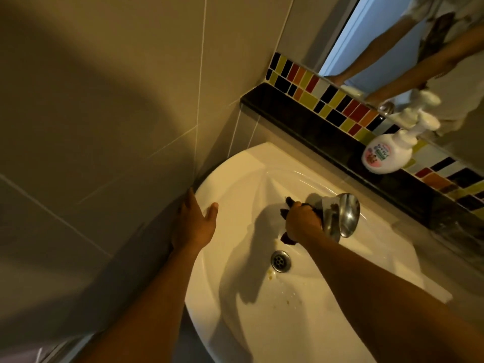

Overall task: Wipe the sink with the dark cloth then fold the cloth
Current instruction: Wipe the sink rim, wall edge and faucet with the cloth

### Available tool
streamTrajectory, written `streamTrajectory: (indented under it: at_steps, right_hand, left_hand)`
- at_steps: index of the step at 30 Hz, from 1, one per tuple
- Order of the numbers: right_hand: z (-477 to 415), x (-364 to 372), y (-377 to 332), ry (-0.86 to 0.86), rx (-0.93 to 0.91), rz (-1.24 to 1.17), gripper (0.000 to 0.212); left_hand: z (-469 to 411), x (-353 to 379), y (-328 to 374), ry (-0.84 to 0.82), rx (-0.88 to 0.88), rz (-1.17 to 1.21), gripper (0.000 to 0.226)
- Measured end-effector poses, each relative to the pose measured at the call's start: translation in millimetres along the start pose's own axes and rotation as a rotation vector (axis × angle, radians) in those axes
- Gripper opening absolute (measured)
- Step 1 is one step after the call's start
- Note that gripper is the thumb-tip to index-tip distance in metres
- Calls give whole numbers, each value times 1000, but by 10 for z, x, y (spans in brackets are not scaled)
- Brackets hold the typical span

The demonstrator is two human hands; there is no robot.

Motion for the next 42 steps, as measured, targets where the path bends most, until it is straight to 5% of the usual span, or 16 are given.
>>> streamTrajectory:
  at_steps: [5, 10, 16, 21, 28, 32, 39, 42]
  right_hand:
    - [-8, -284, 28, -151, 240, -591, 33]
    - [80, -778, -784, 125, -45, -980, 39]
    - [660, -820, -1895, 156, -489, -943, 37]
    - [1434, -737, -1853, 181, -706, -931, 38]
    - [2279, -274, -1531, 93, -766, -847, 48]
    - [2668, -250, -1277, 136, -828, -886, 31]
    - [2957, 87, -834, 132, -763, -799, 27]
    - [2911, 202, -597, -9, -651, -881, 24]
  left_hand:
    - [213, -150, -313, -102, -278, 428, 61]
    - [847, -275, -640, -95, -470, 696, 53]
    - [1094, -240, -845, -234, -628, 887, 73]
    - [1183, -420, -1072, -76, -732, 969, 77]
    - [1557, -444, -1196, -54, -767, 923, 78]
    - [1732, -491, -1055, -51, -727, 882, 77]
    - [2087, -557, -757, -85, -606, 750, 75]
    - [2227, -617, -653, -61, -515, 602, 72]
Point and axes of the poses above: each hand's wrist, its own z-axis away from the middle knuckle, its own x-axis out of the palm, y = z × x, the point moved 8 cm from there along -z, towards the middle knuckle, and after that the axes turned 12 degrees about y, right-handed, at the moved point
